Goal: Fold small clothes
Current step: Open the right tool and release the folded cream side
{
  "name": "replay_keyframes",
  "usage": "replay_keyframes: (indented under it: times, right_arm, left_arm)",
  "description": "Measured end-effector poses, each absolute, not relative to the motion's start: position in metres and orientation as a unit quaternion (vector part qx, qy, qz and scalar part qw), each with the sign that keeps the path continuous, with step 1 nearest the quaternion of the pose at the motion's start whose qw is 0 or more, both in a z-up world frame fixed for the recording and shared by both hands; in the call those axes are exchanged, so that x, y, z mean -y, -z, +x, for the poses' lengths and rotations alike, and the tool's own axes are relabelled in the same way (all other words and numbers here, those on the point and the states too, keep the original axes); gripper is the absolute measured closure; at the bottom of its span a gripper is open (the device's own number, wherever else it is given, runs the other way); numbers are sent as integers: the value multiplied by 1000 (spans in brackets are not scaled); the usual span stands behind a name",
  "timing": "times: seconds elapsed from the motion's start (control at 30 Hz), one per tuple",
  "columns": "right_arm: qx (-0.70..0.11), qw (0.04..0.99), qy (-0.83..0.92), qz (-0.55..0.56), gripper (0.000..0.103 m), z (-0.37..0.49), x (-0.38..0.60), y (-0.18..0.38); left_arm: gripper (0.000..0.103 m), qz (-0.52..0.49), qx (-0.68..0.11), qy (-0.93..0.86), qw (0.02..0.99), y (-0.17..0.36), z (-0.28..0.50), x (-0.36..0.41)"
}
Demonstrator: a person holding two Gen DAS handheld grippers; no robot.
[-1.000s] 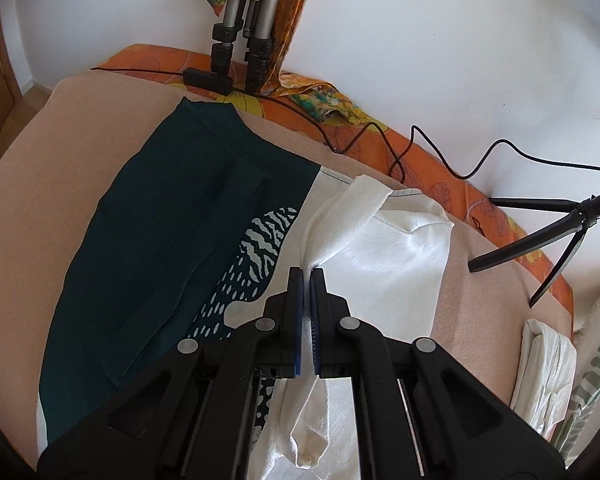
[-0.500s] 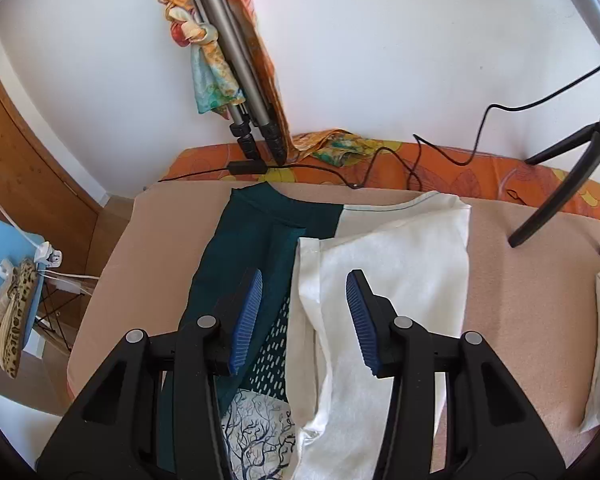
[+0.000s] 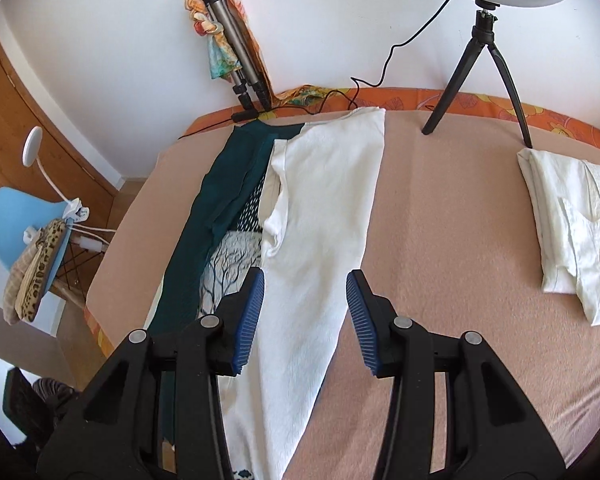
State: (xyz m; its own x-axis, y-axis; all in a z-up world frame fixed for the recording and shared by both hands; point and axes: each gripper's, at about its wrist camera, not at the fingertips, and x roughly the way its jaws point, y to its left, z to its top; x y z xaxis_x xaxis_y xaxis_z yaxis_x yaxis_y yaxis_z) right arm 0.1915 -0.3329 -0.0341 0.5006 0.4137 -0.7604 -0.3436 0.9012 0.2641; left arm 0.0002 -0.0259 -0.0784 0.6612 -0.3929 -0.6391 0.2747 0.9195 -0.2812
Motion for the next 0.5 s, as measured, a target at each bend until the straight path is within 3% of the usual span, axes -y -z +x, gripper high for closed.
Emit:
replay_keyframes:
  times: [0.33, 0.43, 0.5]
  right_arm:
    - [-433, 854, -287, -28, 57, 55, 284, 83]
    - [-427, 849, -299, -86, 56, 35, 245, 104]
    - [-426, 840, -310, -134, 56, 25, 222, 115]
  left_arm:
    - [78, -46, -388, 177, 904, 65, 27, 18]
    - [66, -35, -405, 197, 892, 66, 32, 24]
    - [65, -21, -410, 200, 890, 68, 34, 23]
